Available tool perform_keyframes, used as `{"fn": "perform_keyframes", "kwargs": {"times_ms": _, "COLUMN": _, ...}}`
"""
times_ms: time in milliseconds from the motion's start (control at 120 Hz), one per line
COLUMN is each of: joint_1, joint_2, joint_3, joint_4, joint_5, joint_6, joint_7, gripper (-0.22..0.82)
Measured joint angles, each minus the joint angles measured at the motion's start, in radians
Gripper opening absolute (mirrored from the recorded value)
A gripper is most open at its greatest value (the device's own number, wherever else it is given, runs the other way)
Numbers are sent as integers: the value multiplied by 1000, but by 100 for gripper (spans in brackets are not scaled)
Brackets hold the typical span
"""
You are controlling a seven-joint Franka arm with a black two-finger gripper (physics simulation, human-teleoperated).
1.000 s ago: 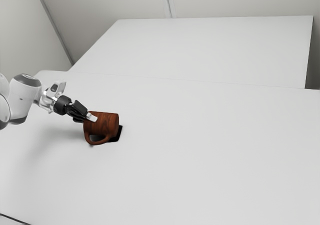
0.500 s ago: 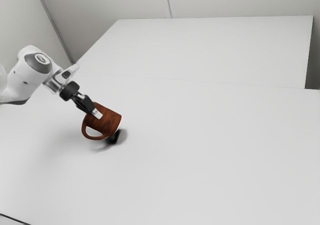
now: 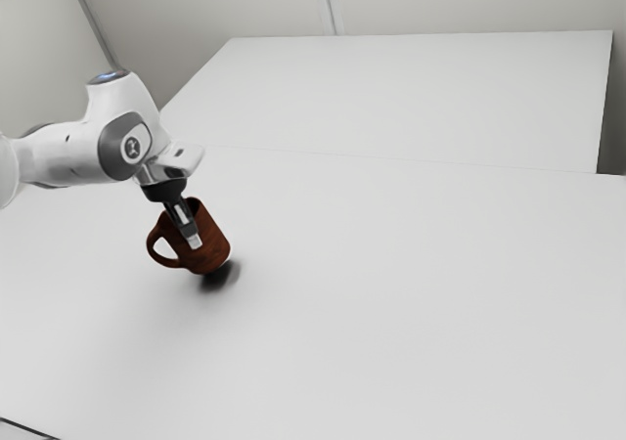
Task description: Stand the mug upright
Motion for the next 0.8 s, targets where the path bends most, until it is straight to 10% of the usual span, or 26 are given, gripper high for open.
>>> {"fn": "perform_keyframes", "kwargs": {"times_ms": 233, "joint_1": 16, "joint_2": -3, "joint_3": -36, "joint_4": -66, "joint_5": 91, "joint_6": 95, "joint_7": -93, "gripper": -18}}
{"fn": "perform_keyframes", "kwargs": {"times_ms": 492, "joint_1": 19, "joint_2": -6, "joint_3": -40, "joint_4": -73, "joint_5": 98, "joint_6": 135, "joint_7": -153, "gripper": 33}}
{"fn": "perform_keyframes", "kwargs": {"times_ms": 800, "joint_1": 20, "joint_2": -70, "joint_3": -66, "joint_4": 27, "joint_5": 42, "joint_6": 53, "joint_7": -271, "gripper": 54}}
